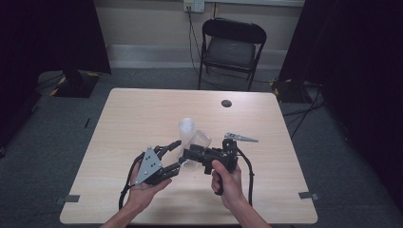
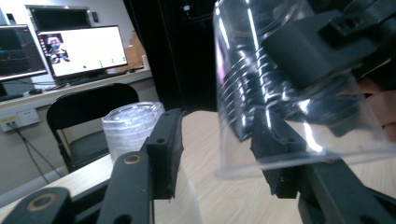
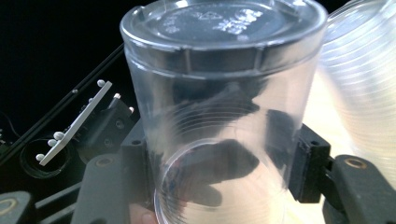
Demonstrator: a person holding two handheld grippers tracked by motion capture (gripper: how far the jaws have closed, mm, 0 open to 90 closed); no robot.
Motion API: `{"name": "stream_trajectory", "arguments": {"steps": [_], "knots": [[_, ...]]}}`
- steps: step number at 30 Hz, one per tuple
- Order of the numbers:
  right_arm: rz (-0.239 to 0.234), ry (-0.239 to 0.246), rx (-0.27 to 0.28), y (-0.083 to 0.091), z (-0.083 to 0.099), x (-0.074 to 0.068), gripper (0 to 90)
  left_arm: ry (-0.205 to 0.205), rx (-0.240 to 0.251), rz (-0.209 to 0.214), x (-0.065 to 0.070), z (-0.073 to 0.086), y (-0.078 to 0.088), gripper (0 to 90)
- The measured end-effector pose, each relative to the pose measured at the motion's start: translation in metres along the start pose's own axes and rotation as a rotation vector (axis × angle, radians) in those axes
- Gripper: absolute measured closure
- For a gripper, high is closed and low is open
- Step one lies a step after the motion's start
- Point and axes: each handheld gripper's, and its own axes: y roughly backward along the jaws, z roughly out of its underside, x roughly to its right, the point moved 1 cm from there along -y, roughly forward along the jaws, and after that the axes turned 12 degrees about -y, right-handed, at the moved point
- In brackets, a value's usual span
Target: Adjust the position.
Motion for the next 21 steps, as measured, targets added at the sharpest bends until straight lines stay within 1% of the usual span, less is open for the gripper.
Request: {"name": "stream_trajectory", "arguments": {"steps": [3,5,7,9,12,16,17,18,19,20,21], "knots": [[-0.004,-0.003,-0.014,-0.0042,0.0018,-0.0007,39.2,0.006,0.005,0.021,0.003,0.0008,-0.0013,59.4],[0.001,-0.004,-0.023,-0.0064,0.0029,-0.0016,38.9,0.021,0.008,0.023,0.0043,0.0011,-0.002,62.2],[0.004,-0.003,-0.018,-0.0065,0.0024,-0.0014,38.6,0.018,0.008,0.027,0.0041,0.0018,-0.0026,64.5],[0.016,0.023,-0.015,-0.0061,0.0032,-0.0024,37.6,0.021,0.012,0.033,0.0044,0.0028,-0.0031,66.0],[0.017,0.016,-0.018,-0.0058,0.0034,-0.0015,35.4,0.008,0.011,0.025,0.0048,0.004,-0.0019,70.9],[0.019,0.022,-0.026,-0.0066,0.0039,-0.0011,30.4,0.003,0.015,0.029,0.0038,0.0064,-0.0019,78.6],[0.03,0.029,-0.032,-0.0073,0.0044,-0.0015,29.6,-0.004,0.014,0.029,0.0038,0.007,-0.002,79.8],[0.044,0.044,-0.035,-0.0082,0.0051,-0.0018,27.6,-0.003,0.011,0.036,0.004,0.0075,-0.002,81.7],[0.05,0.046,-0.041,-0.0091,0.0059,-0.0021,25.4,-0.007,0.006,0.035,0.0041,0.0081,-0.0021,82.6],[0.053,0.049,-0.045,-0.0097,0.0064,-0.002,23.2,0.001,0.012,0.029,0.0043,0.0086,-0.0022,82.7],[0.056,0.052,-0.049,-0.0103,0.0068,-0.0022,20.0,0.008,0.012,0.035,0.0037,0.0092,-0.0022,83.3]]}}
